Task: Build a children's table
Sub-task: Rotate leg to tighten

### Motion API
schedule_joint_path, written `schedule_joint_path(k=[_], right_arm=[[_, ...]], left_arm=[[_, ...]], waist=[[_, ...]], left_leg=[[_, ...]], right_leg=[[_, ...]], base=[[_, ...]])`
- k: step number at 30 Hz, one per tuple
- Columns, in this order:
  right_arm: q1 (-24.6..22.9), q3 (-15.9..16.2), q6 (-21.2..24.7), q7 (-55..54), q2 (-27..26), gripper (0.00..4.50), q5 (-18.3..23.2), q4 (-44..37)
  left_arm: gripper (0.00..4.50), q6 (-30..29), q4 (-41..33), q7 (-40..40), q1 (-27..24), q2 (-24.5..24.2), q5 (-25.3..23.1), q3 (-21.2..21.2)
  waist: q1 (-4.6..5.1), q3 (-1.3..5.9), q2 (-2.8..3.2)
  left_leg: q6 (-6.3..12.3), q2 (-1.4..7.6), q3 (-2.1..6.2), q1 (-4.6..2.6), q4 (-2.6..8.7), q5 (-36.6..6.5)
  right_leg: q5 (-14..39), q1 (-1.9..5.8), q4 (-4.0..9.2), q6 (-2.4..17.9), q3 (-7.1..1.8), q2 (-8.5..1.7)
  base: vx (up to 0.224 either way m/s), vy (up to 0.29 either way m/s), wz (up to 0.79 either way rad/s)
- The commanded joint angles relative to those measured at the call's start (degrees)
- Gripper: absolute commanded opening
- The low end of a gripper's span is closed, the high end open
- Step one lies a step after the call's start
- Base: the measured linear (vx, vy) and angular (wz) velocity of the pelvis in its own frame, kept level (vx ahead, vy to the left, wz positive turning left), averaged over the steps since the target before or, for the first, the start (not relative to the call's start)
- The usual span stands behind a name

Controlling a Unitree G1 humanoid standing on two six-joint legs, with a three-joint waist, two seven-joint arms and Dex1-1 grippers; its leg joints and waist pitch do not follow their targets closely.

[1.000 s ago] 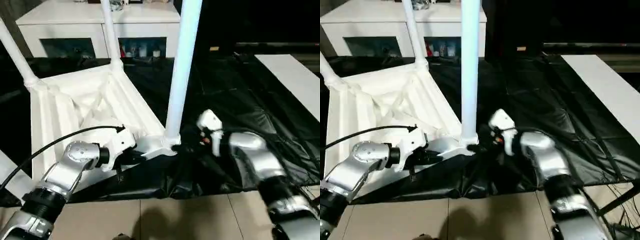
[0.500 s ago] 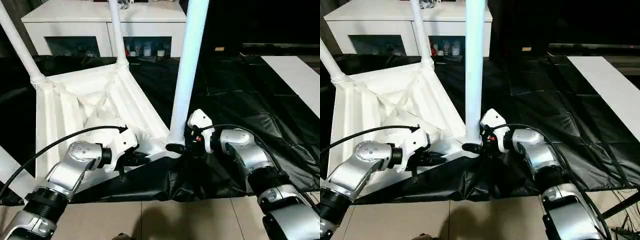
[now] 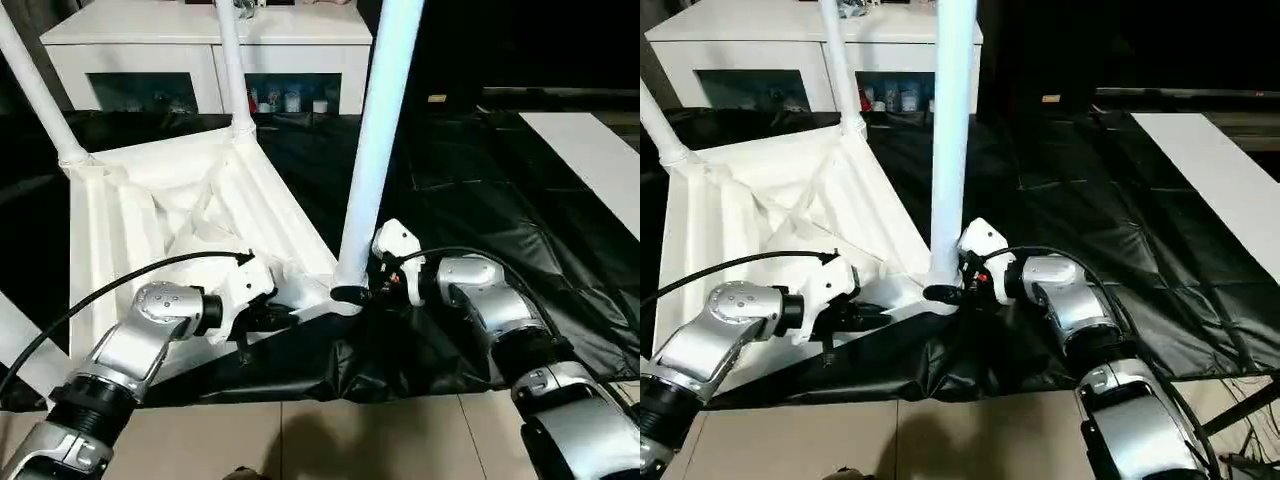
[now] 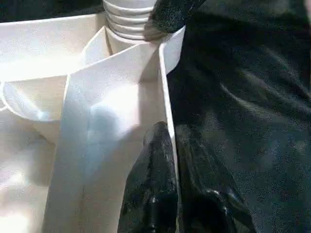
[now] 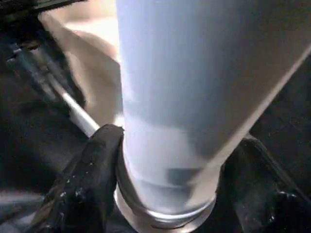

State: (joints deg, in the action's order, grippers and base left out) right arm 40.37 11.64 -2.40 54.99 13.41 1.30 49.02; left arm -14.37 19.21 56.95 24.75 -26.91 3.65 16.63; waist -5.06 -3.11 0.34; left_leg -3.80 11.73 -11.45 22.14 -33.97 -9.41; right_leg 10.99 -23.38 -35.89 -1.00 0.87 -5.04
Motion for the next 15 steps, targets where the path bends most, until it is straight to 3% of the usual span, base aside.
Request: schedule_joint_path(k=[1,2,3,5,7,9,10,12,15], right_arm=[[-0.1,-2.5,3.1,-12.0,-1.7,2.73,-2.0,2.1],[-0.5,-3.2,4.1,-14.7,-2.7,2.73,-1.8,1.9],[-0.5,-3.3,4.2,-15.1,-2.8,2.72,-1.7,1.9],[-1.2,-5.9,7.2,-24.1,-6.2,2.72,-0.7,2.0],[-1.5,-6.6,7.9,-29.3,-8.1,2.72,-1.0,2.5],[-1.1,-6.7,8.5,-35.4,-9.8,2.72,-2.0,3.9],[-0.5,-7.1,8.8,-38.6,-11.2,2.72,-1.8,5.1],[1.0,-7.5,8.6,-44.9,-13.6,2.72,-2.2,7.5],[2.5,-6.5,9.3,-45.2,-16.0,2.72,-3.1,9.6]], left_arm=[[0.0,-2.9,4.9,-8.3,2.2,3.5,-1.7,-1.8],[0.0,-3.6,6.0,-10.6,3.1,4.6,-1.9,-2.4],[0.0,-3.7,6.1,-10.9,3.2,4.8,-1.9,-2.4],[0.0,-5.5,9.6,-17.5,6.2,8.6,-2.3,-4.0],[0.0,-6.0,12.2,-20.9,8.4,10.7,-2.9,-4.3],[0.0,-6.3,15.7,-25.1,11.1,12.9,-4.1,-4.4],[0.0,-6.4,18.0,-27.9,12.6,14.4,-4.7,-4.7],[0.0,-6.6,21.4,-31.5,14.8,16.9,-5.6,-4.8],[0.0,-6.2,23.8,-33.2,16.1,18.3,-6.6,-4.2]], waist=[[0.73,2.86,-0.49],[0.8,2.74,-0.58],[0.89,2.89,-0.7],[1.08,3.07,-0.48],[1.16,3.24,-0.52],[1.11,3.17,-0.57],[1.11,3.19,0.3],[1.57,3.09,0.41],[1.75,3.29,0.41]], left_leg=[[-2.73,1.01,1.02,-2.35,4.6,-24.9],[-2.83,0.95,1.1,-2.39,4.65,-25.3],[-3.09,0.83,1.44,-1.97,4.87,-25.0],[-3.26,0.88,1.67,-1.68,5.24,-24.5],[-3.16,0.72,1.42,-2.25,5.22,-24.9],[-2.89,0.55,1.53,-2.26,5.26,-25.9],[-2.86,0.54,1.67,-2.57,5.27,-27.1],[-3.43,0.35,1.77,-3.31,5.31,-30.6],[-2.46,0.4,1.93,-2.65,5.92,-30.3]], right_leg=[[31.2,-0.09,6.46,7.4,-1.24,-2.27],[32.6,-0.13,6.69,6.8,-1.19,-2.32],[34.0,0.39,6.68,5.8,-0.94,-2.47],[32.9,0.66,6.62,5.1,-0.71,-2.48],[30.2,0.21,7.0,5.6,-0.78,-2.19],[30.4,0.11,7.15,5.3,-0.72,-2.21],[30.6,-0.09,7.27,5.4,-0.76,-2.35],[31.4,-0.41,7.94,5.4,-0.21,-1.96],[27.3,0.63,7.99,5.5,0.05,-2.09]], base=[[0.0,0.0,0.0],[0.0,0.0,0.0],[0.0,0.0,0.0],[0.0,0.0,0.0],[0.0,0.0,0.0],[0.0,0.0,0.0],[0.0,0.0,0.0],[0.0,0.0,0.0],[0.0,0.0,0.0]])
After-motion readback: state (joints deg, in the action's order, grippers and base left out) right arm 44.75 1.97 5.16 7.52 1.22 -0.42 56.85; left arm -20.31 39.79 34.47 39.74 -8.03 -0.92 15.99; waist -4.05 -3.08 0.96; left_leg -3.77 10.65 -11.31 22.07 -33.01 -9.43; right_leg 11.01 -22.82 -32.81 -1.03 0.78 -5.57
